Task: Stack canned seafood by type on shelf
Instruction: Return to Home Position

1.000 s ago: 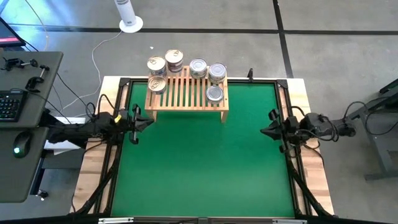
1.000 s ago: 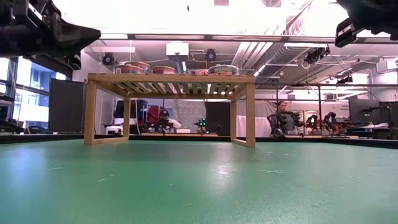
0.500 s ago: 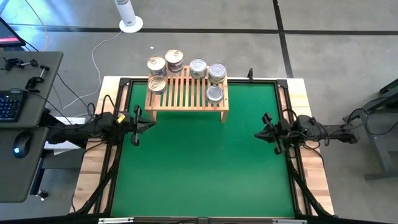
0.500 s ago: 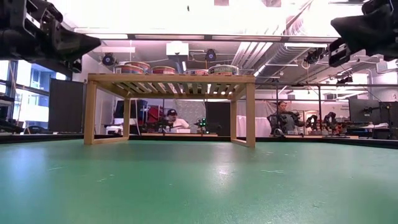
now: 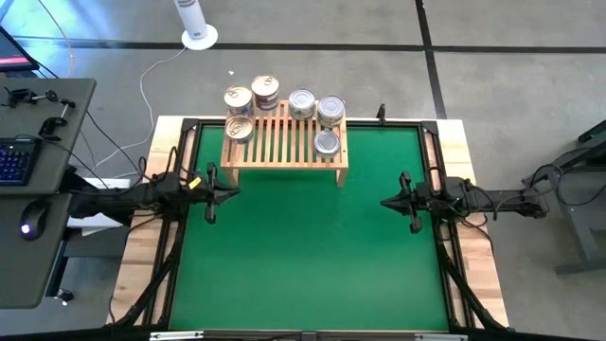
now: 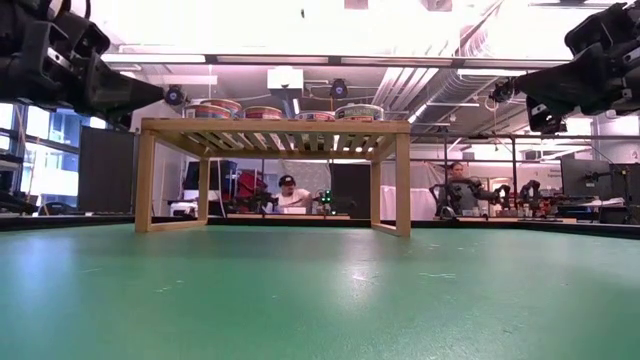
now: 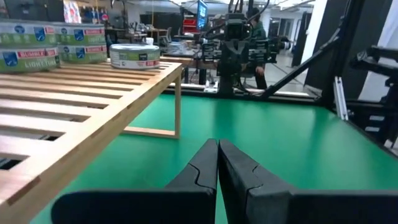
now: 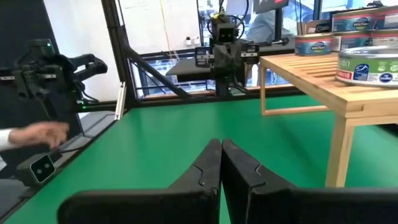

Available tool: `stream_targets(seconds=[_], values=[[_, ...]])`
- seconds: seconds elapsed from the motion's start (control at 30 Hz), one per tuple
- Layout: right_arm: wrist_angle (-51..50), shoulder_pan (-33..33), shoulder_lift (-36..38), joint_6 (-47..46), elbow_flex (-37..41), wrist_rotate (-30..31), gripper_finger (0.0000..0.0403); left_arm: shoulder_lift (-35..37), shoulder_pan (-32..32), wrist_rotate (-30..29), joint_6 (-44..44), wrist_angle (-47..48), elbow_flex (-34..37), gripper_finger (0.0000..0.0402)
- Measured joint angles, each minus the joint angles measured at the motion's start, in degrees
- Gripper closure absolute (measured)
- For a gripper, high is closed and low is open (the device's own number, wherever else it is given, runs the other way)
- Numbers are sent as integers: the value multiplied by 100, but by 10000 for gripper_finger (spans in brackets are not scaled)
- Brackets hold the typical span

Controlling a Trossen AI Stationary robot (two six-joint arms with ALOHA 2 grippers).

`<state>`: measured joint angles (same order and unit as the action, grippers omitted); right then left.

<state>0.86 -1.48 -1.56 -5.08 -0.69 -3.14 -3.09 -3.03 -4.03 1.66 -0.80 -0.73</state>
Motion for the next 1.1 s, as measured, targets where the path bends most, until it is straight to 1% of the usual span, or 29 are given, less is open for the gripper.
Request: stream_targets(seconds=[0.1, 1.1], values=[[-2, 0, 0, 0, 0, -2, 403, -11, 0, -1, 118, 0, 0, 401], [-13, 0, 0, 0, 0, -2, 402, -11, 0, 0, 115, 4, 0, 401]])
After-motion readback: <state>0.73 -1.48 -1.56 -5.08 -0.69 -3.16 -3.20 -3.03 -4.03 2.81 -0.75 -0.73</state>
